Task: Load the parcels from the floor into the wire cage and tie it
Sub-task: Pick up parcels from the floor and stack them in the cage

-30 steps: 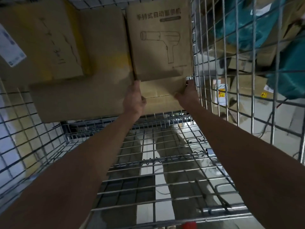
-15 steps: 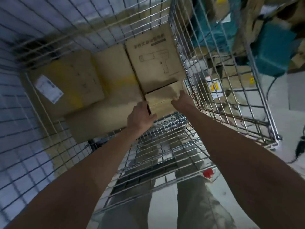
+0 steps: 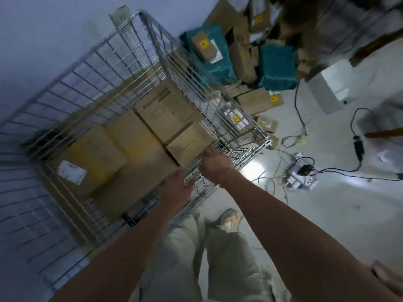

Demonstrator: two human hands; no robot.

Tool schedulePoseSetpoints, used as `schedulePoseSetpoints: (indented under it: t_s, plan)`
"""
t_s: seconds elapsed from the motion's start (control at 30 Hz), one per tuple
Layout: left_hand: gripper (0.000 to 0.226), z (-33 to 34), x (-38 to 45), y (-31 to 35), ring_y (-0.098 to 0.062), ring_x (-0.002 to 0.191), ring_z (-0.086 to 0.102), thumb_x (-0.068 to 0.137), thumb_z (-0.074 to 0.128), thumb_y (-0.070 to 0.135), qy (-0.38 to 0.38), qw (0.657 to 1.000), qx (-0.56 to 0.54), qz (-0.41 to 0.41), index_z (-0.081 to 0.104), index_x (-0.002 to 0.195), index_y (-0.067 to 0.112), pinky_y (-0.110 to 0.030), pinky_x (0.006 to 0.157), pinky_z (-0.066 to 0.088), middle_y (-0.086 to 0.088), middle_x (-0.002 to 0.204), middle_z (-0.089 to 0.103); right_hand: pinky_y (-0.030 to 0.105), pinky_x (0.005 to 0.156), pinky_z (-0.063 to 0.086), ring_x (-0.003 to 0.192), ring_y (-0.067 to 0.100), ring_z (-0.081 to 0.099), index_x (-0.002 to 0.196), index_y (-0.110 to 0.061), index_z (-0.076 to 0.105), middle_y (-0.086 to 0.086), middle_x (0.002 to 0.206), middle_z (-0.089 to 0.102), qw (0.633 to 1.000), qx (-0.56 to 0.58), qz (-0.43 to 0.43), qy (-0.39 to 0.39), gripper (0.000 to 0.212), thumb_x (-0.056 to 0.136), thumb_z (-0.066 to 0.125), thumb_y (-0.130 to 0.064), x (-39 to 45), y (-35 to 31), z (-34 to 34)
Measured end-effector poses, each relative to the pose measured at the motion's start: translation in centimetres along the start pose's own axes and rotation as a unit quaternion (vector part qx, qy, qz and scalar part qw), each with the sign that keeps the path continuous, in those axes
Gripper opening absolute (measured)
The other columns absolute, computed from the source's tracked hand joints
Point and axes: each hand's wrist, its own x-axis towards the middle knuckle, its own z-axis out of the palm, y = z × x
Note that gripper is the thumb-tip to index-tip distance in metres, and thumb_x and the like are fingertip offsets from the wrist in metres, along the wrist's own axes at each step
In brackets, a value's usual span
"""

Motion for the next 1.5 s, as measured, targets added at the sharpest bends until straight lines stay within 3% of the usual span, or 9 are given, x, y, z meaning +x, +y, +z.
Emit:
schedulePoseSetpoints:
  t_s: [0.1,0.23,0.33,0.4,0.7,0.93,1.17,1.37,1.5]
  plan:
    - [0.074,-1.4,-4.4,3.7,-0.033,0.14,0.042,0.098,0.037,0.062,-0.007,0.999,0.021,0.043,0.034,0.156,0.016,-0.046,0.112,0.04,-0.012,0.159,0.04,0.044,0.108,0.04,0.137,0.029,0.041,0.137,-0.007,0.055,0.01,0.143,0.047,0.993,-0.048,-0.069,0.078,0.052,0.098,0.048,-0.042,-6.1,1.8,-2.8]
    - [0.071,-2.1,-10.4,9.7,-0.028,0.152,0.027,0.103,0.043,0.051,0.014,0.993,0.026,0.111,0.025,0.162,0.015,-0.042,0.122,0.027,-0.007,0.168,0.025,0.047,0.113,0.037,0.143,0.033,0.034,0.146,-0.003,0.044,0.015,0.153,0.038,0.989,0.04,-0.019,0.144,0.058,0.101,0.046,-0.04,-15.6,6.8,-4.2]
    - [0.08,0.0,-14.2,12.7,-0.021,0.157,0.016,0.097,0.031,0.065,0.031,0.984,0.077,0.161,0.027,0.162,0.018,-0.041,0.127,0.019,-0.003,0.169,0.023,0.047,0.12,0.028,0.152,0.032,0.021,0.156,-0.003,0.026,0.015,0.165,0.021,0.988,0.095,0.044,0.116,0.067,0.105,0.038,-0.044,-22.5,11.6,-3.6]
    - [0.075,1.9,-16.0,14.7,-0.02,0.158,0.008,0.102,0.038,0.058,0.016,0.981,0.113,0.158,0.021,0.163,0.017,-0.04,0.127,0.017,-0.001,0.171,0.016,0.045,0.122,0.024,0.154,0.031,0.015,0.158,-0.004,0.022,0.015,0.167,0.015,0.987,0.097,0.092,0.091,0.069,0.105,0.036,-0.047,-26.6,15.3,-2.7]
    - [0.075,5.1,-18.2,25.5,-0.019,0.158,0.009,0.103,0.036,0.056,-0.018,0.946,0.209,0.247,0.017,0.164,0.016,-0.04,0.128,0.013,0.001,0.172,0.012,0.041,0.106,0.042,0.143,0.029,0.037,0.15,-0.008,0.036,0.009,0.158,0.034,0.958,0.139,0.224,0.109,0.059,0.103,0.039,-0.043,-39.1,27.2,0.5]
    - [0.073,4.3,-14.8,31.3,-0.02,0.156,0.016,0.103,0.043,0.05,-0.033,0.944,0.238,0.225,0.02,0.162,0.013,-0.037,0.125,0.019,-0.004,0.17,0.019,0.042,0.11,0.04,0.143,0.03,0.035,0.148,-0.007,0.041,0.01,0.158,0.035,0.938,0.226,0.244,0.093,0.055,0.104,0.039,-0.041,-36.6,31.0,-1.2]
    - [0.071,6.4,-7.5,36.9,-0.024,0.156,0.015,0.104,0.043,0.046,-0.08,0.947,0.236,0.201,0.018,0.163,0.014,-0.042,0.124,0.023,-0.003,0.171,0.014,0.044,0.102,0.044,0.134,0.034,0.044,0.14,-0.002,0.045,0.014,0.149,0.042,0.915,0.293,0.26,0.093,0.052,0.103,0.043,-0.038,-28.4,35.8,-2.7]
    - [0.072,7.2,-2.7,39.3,-0.03,0.152,0.024,0.102,0.048,0.045,-0.066,0.966,0.203,0.144,0.026,0.16,0.008,-0.043,0.123,0.026,-0.013,0.166,0.026,0.051,0.11,0.041,0.143,0.033,0.034,0.15,-0.004,0.036,0.012,0.159,0.032,0.948,0.239,0.205,0.045,0.06,0.103,0.04,-0.042,-24.0,37.9,-3.5]
    - [0.078,6.2,-2.4,40.6,-0.032,0.153,0.023,0.101,0.051,0.044,-0.003,0.977,0.18,0.114,0.018,0.161,0.007,-0.046,0.122,0.029,-0.015,0.168,0.019,0.05,0.113,0.039,0.149,0.033,0.028,0.157,-0.019,0.027,0.013,0.164,0.023,0.962,0.212,0.169,0.005,0.066,0.1,0.052,-0.04,-22.6,39.3,-5.2]
